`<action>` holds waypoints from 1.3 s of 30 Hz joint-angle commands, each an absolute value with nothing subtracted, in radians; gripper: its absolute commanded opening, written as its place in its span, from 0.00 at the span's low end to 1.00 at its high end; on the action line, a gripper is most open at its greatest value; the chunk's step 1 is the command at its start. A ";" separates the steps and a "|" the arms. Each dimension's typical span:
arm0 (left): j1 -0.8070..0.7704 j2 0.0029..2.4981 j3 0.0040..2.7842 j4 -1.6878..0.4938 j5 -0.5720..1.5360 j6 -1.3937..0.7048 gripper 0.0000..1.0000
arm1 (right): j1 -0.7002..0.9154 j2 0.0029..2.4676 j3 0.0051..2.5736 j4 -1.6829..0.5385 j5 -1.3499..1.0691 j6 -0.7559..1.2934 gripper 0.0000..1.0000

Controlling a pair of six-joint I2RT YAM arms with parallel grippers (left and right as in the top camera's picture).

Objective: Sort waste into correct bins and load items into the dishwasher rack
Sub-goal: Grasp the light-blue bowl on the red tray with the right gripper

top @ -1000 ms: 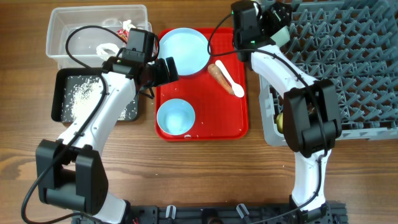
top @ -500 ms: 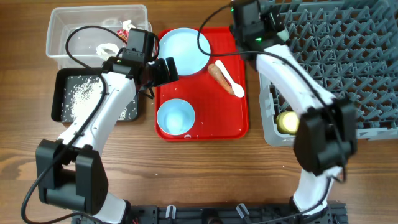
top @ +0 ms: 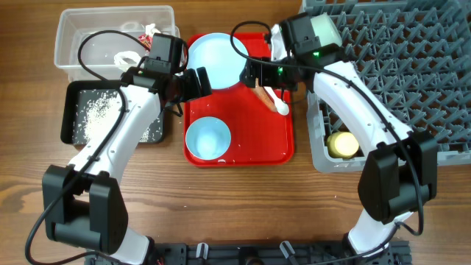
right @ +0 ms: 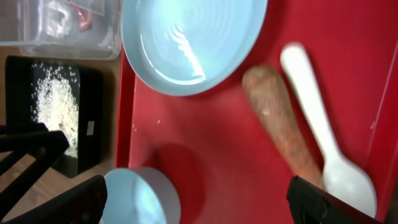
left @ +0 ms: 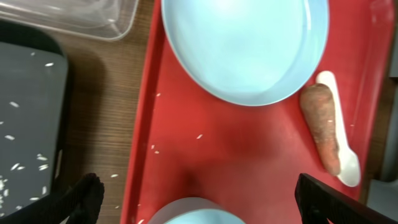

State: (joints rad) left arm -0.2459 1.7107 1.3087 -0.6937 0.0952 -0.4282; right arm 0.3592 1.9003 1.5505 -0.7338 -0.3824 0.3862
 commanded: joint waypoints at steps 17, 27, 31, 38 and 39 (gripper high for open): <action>0.168 1.468 1.466 -0.949 0.133 -0.484 1.00 | 0.643 2.072 1.544 -0.876 -0.208 0.576 0.64; 0.168 1.468 1.466 -0.956 0.133 -0.483 1.00 | 0.644 2.104 1.544 -0.876 -0.217 0.568 0.04; 0.168 1.468 1.466 -0.956 0.133 -0.483 1.00 | 0.641 2.101 1.551 -0.872 -0.247 0.548 0.04; 0.168 1.468 1.466 -0.956 0.133 -0.483 1.00 | 0.533 1.899 1.624 -0.911 -0.114 0.462 0.04; 0.168 1.468 1.466 -0.956 0.133 -0.483 1.00 | 0.500 1.836 1.625 -0.909 -0.007 0.459 0.04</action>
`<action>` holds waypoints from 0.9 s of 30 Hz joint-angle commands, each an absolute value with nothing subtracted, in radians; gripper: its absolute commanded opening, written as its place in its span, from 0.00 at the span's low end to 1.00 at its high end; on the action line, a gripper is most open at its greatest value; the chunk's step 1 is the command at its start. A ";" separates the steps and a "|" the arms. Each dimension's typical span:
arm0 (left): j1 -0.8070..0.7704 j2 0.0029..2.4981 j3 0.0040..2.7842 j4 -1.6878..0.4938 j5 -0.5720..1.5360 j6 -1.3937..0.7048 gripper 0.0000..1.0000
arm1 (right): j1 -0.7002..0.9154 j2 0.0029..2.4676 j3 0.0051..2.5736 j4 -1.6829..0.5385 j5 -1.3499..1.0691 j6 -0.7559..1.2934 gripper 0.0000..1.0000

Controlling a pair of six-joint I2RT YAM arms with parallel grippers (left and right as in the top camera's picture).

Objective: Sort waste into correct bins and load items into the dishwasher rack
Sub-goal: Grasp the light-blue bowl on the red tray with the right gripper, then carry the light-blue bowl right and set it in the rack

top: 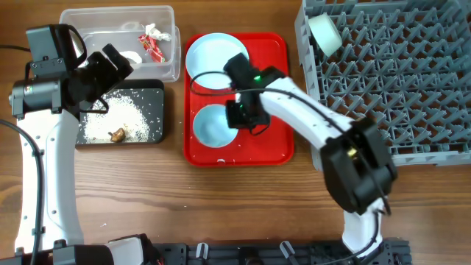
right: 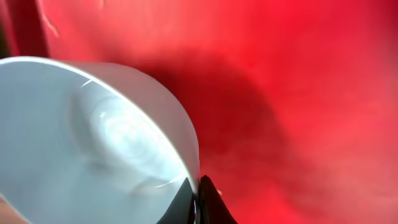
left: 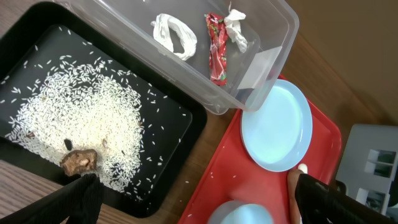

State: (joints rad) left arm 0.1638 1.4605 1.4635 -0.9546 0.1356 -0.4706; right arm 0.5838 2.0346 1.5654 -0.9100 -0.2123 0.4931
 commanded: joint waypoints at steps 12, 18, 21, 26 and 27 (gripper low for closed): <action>0.168 1.468 1.466 -0.956 0.133 -0.483 1.00 | 0.279 1.700 1.623 -0.925 1.191 0.305 0.04; 0.168 1.468 1.466 -0.956 0.133 -0.483 1.00 | 0.242 1.827 1.623 -0.825 1.276 -0.212 0.04; 0.168 1.468 1.466 -0.956 0.133 -0.483 1.00 | 0.253 1.880 1.623 -0.800 1.234 -0.289 0.04; 0.168 1.468 1.466 -0.956 0.133 -0.483 1.00 | 0.282 1.944 1.622 -0.868 1.139 -0.311 0.04; 0.168 1.468 1.466 -0.956 0.133 -0.483 1.00 | 0.285 1.953 1.622 -0.873 1.132 -0.311 0.04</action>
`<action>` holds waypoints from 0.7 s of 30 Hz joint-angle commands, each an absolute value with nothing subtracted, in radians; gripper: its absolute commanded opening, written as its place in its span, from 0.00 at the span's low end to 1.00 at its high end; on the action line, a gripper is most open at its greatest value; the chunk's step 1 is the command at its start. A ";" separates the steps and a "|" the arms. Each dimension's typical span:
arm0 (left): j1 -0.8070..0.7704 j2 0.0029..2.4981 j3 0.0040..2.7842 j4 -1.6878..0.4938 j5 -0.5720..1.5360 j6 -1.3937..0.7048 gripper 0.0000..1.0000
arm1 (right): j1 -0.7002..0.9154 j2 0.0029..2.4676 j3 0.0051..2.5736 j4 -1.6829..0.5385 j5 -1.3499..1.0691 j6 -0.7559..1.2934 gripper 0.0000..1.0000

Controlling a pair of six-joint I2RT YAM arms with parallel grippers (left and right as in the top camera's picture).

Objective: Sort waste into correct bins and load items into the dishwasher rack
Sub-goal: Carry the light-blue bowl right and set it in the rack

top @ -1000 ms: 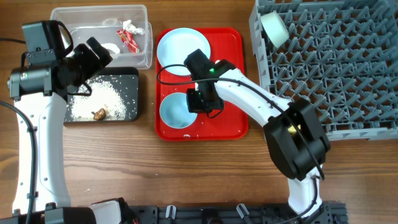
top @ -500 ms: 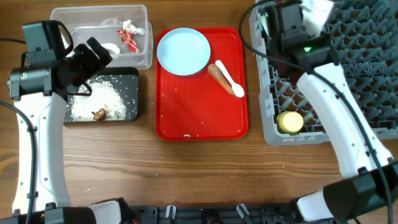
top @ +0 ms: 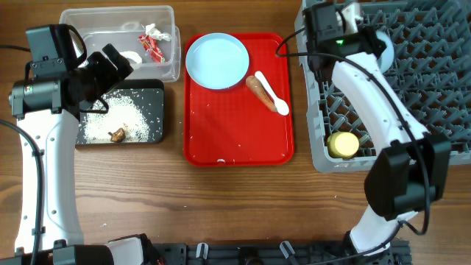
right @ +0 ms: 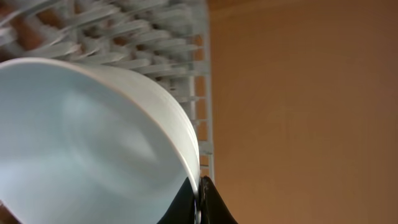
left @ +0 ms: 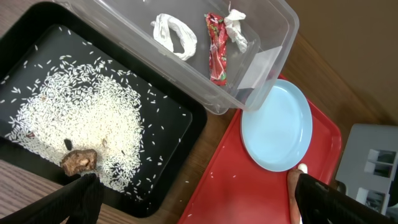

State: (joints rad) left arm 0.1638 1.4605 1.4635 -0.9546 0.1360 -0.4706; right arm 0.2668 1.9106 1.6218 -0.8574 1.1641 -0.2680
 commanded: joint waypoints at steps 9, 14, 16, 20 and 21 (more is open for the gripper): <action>0.168 1.468 1.466 -0.956 0.133 -0.483 1.00 | 0.321 1.967 1.621 -0.948 1.028 -0.285 0.04; 0.168 1.468 1.466 -0.956 0.133 -0.483 1.00 | 0.348 1.966 1.621 -1.006 0.887 -0.286 0.05; 0.168 1.468 1.466 -0.956 0.133 -0.483 1.00 | 0.360 1.967 1.621 -1.015 0.860 -0.286 0.05; 0.168 1.468 1.466 -0.956 0.133 -0.483 1.00 | 0.402 1.966 1.621 -1.015 0.831 -0.287 0.19; 0.168 1.468 1.466 -0.956 0.133 -0.483 1.00 | 0.414 1.966 1.621 -1.015 0.829 -0.287 0.27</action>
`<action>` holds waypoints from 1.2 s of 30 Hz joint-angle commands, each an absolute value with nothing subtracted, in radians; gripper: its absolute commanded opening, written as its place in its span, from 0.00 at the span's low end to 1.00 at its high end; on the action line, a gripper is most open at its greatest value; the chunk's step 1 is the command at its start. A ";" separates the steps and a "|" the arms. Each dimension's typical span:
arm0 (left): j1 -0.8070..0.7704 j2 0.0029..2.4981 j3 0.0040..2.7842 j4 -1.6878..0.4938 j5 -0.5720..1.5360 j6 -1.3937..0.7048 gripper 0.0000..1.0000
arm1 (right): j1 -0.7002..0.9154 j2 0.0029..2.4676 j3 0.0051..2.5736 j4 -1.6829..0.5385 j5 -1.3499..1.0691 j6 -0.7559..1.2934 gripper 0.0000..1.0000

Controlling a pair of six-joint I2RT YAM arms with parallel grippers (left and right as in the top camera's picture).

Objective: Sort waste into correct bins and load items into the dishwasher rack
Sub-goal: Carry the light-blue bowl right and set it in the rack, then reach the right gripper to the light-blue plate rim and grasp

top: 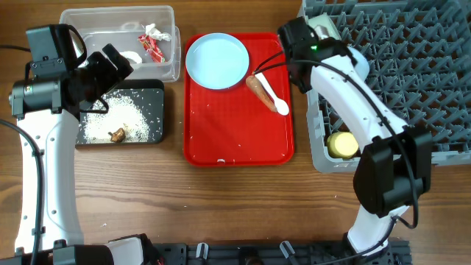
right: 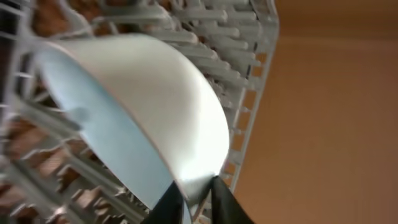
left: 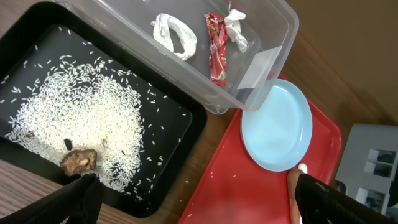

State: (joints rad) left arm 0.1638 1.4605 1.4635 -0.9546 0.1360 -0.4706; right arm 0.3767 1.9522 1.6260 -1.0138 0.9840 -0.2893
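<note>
A light blue bowl lies tilted among the tines at the near left corner of the grey dishwasher rack. My right gripper is at its rim, fingers slightly parted with the rim between them. On the red tray sit a light blue plate, a brown carrot-like piece and a white spoon. My left gripper hangs open, high over the black tray and the clear bin.
The black tray holds scattered rice and a brown scrap. The clear bin holds a red wrapper and white paper bits. A yellow item lies at the rack's front left. Bare wood lies in front of the trays.
My right gripper has come back to the rack's left corner. The bowl now rests among the tines and the fingers have parted on its rim. The left arm has not moved.
Both grippers were open over the red tray, with a bowl, plate, carrot piece and spoon on it. Then the left arm was back over the bins and the right gripper shut on the bowl's rim. The bowl was then at the rack, where it now lies.
</note>
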 commanded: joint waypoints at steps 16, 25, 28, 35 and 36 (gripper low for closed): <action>0.168 1.468 1.466 -0.956 0.133 -0.483 1.00 | 0.468 1.861 1.653 -0.838 0.376 -0.180 1.00; 0.168 1.468 1.466 -0.956 0.133 -0.483 1.00 | 0.464 1.818 1.629 -0.448 -0.292 0.312 1.00; 0.168 1.468 1.466 -0.955 0.133 -0.483 1.00 | 0.468 1.865 1.629 -0.307 -0.149 0.335 0.99; 0.168 1.468 1.466 -0.956 0.133 -0.483 1.00 | 0.458 2.056 1.629 -0.216 -0.084 0.461 0.99; 0.168 1.468 1.466 -0.956 0.133 -0.483 1.00 | 0.452 2.084 1.630 -0.214 -0.116 0.484 0.99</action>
